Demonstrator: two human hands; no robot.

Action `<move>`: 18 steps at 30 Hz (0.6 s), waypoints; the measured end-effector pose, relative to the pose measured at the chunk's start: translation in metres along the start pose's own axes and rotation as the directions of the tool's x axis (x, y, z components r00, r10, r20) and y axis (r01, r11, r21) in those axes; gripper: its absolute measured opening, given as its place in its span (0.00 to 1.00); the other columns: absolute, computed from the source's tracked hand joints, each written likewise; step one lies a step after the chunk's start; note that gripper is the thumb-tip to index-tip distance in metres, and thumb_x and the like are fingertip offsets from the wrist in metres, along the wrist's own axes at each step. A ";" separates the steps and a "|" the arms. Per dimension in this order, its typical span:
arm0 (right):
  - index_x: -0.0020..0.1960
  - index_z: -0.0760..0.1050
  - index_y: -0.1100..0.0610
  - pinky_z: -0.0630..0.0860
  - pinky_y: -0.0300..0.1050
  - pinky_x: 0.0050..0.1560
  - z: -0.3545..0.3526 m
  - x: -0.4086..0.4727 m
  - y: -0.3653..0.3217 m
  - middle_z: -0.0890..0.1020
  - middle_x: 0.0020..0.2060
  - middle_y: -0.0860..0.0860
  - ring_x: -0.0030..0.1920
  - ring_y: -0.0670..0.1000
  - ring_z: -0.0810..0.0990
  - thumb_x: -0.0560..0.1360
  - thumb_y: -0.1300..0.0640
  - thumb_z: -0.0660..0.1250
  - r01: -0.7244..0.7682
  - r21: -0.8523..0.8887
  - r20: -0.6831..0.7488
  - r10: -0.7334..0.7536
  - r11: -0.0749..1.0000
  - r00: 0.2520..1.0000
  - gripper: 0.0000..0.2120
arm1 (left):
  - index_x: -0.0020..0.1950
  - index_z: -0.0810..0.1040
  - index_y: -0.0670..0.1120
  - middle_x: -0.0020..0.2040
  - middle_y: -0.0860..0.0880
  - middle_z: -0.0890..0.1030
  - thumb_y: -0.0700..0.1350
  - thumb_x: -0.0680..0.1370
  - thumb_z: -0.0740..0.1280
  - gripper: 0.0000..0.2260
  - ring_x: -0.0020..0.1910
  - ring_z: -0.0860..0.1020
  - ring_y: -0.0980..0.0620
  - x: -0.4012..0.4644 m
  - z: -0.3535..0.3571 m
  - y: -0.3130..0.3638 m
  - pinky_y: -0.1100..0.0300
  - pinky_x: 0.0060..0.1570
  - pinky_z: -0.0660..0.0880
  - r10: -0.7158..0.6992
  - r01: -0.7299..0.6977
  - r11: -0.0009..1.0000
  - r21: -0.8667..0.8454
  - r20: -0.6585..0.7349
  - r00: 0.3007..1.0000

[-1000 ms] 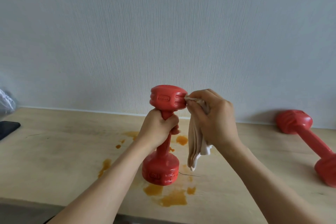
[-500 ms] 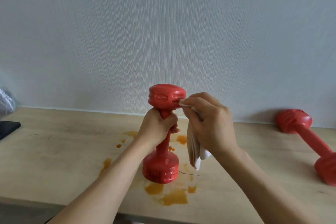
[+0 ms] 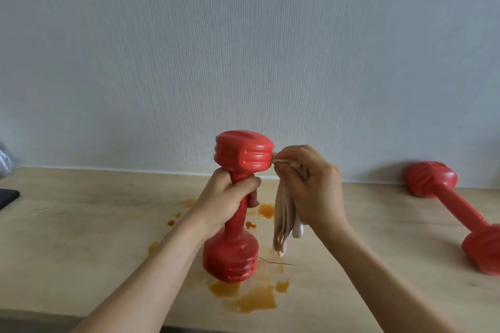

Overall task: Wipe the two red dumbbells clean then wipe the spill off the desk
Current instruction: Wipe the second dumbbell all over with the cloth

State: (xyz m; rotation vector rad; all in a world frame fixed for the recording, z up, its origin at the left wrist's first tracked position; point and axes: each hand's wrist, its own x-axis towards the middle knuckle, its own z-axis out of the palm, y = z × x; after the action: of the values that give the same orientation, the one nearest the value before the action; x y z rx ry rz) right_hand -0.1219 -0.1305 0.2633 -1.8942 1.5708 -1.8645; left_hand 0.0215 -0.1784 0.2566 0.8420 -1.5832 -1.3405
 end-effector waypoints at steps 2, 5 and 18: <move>0.44 0.81 0.55 0.76 0.45 0.47 0.003 0.000 -0.007 0.81 0.42 0.43 0.45 0.43 0.80 0.72 0.64 0.69 0.074 0.005 -0.037 -0.073 0.997 0.997 0.05 | 0.29 0.74 0.42 0.23 0.48 0.72 0.32 0.74 0.65 0.14 0.24 0.72 0.53 -0.001 -0.001 0.001 0.62 0.29 0.71 -0.029 0.027 0.998 -0.058 -0.019 0.999; 0.46 0.81 0.55 0.77 0.50 0.46 0.009 0.001 -0.017 0.81 0.44 0.46 0.46 0.50 0.81 0.73 0.63 0.69 0.200 -0.020 -0.033 -0.201 0.980 0.979 0.06 | 0.26 0.74 0.46 0.22 0.48 0.70 0.32 0.72 0.66 0.16 0.22 0.69 0.52 0.003 -0.004 0.000 0.61 0.27 0.68 -0.070 0.061 0.990 -0.126 -0.066 0.995; 0.46 0.82 0.56 0.76 0.47 0.45 0.013 0.001 -0.018 0.82 0.44 0.47 0.45 0.52 0.80 0.72 0.63 0.69 0.259 -0.120 -0.047 -0.266 0.958 0.963 0.06 | 0.21 0.72 0.48 0.19 0.50 0.67 0.31 0.71 0.66 0.20 0.18 0.64 0.52 0.007 -0.002 0.000 0.61 0.26 0.64 -0.087 0.073 0.989 -0.132 -0.104 0.991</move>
State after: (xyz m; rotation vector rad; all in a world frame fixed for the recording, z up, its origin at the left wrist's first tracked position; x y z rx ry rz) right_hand -0.1015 -0.1304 0.2718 -2.2111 1.5378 -1.9916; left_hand 0.0207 -0.1852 0.2581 0.8929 -1.3770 -1.4126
